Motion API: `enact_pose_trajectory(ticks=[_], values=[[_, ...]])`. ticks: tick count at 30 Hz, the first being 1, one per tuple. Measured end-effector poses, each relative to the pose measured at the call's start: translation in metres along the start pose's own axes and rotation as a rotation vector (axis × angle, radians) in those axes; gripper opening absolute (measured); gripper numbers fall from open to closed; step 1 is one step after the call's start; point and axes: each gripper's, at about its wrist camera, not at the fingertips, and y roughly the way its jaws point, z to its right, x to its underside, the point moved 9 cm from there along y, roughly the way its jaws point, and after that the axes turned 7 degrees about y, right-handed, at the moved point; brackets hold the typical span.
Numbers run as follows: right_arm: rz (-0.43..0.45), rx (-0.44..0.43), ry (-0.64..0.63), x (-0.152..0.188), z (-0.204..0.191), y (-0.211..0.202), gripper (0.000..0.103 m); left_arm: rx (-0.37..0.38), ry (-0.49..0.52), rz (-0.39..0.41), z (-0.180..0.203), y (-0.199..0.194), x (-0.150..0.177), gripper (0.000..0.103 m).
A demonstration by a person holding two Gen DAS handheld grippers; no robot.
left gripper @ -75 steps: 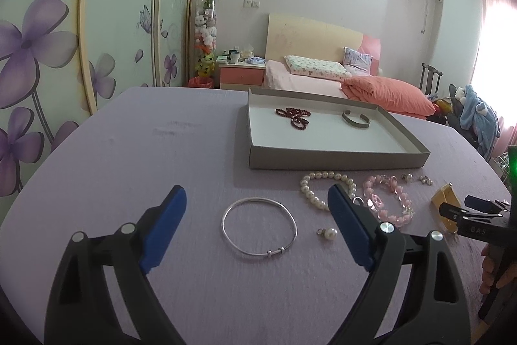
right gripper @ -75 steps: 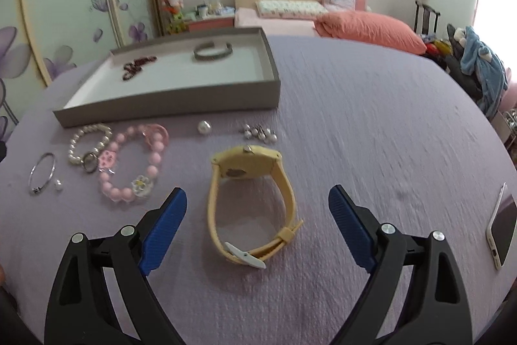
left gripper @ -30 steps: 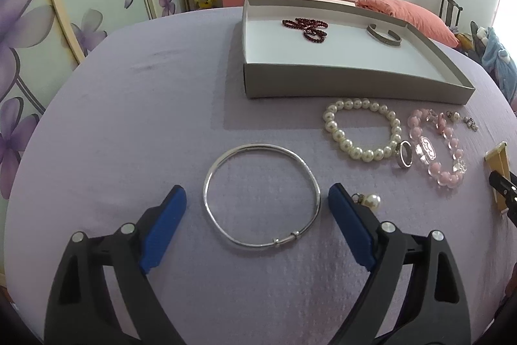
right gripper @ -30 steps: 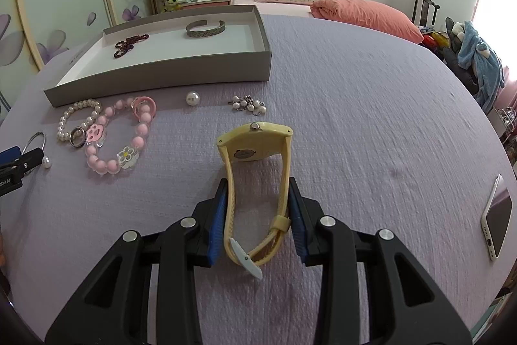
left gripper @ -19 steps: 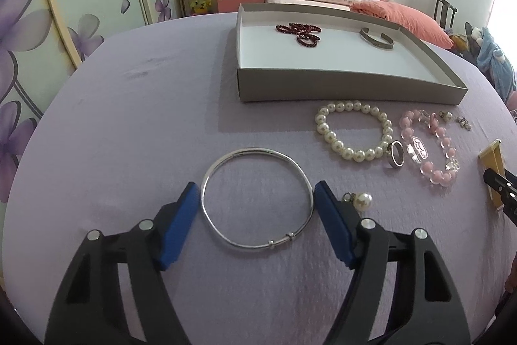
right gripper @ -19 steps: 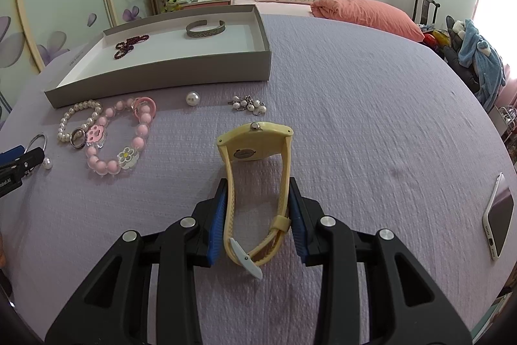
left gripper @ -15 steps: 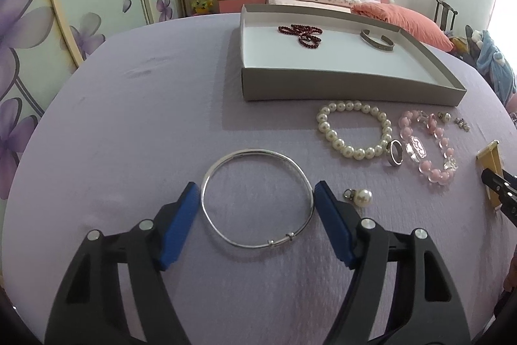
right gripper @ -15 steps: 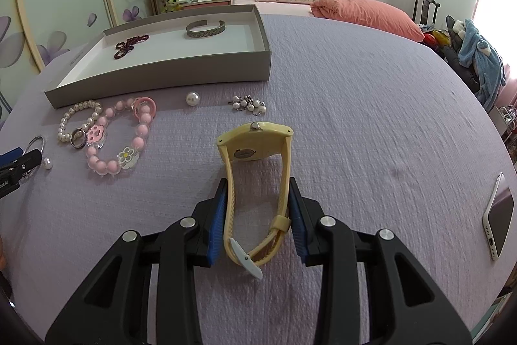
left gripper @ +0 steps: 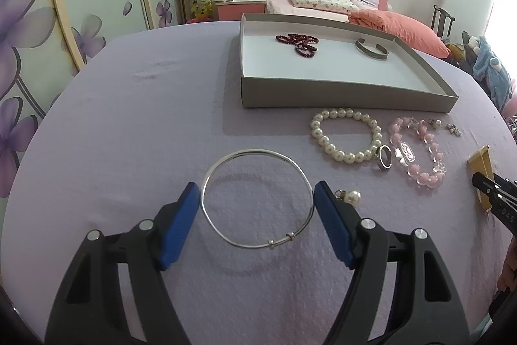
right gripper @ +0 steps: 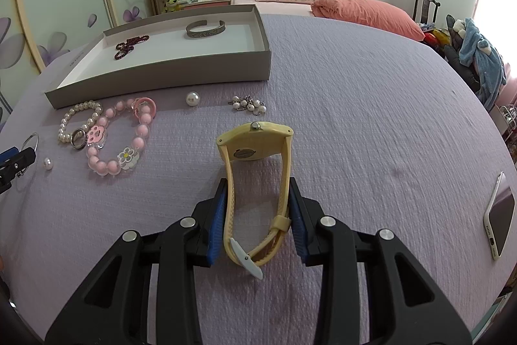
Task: Organize jewelry
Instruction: 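Grasp the thin silver bangle with left tool while right tool holds the yellow watch, then carry the silver bangle and yellow watch over the tray with both tools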
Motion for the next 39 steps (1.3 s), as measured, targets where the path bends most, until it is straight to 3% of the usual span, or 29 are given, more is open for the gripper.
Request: enact_pose_trajectory(ticks=[12, 22, 27, 39], values=[[0.010, -0.020, -0.014, -0.003, -0.008, -0.005, 0.035, 0.016, -0.010, 0.035, 0.001, -0.014, -0.004, 0.071], [0.115, -0.055, -0.033, -0.023, -0.020, -0.030, 0.035, 0.027, -0.031, 0.102, -0.002, -0.033, -0.017, 0.071], [0.210, -0.086, -0.022, -0.045, -0.026, -0.050, 0.035, 0.039, -0.035, 0.146, 0.000, -0.043, -0.027, 0.071], [0.361, -0.168, -0.004, -0.100, -0.047, -0.078, 0.035, 0.050, -0.015, 0.313, 0.011, -0.078, -0.082, 0.071]])
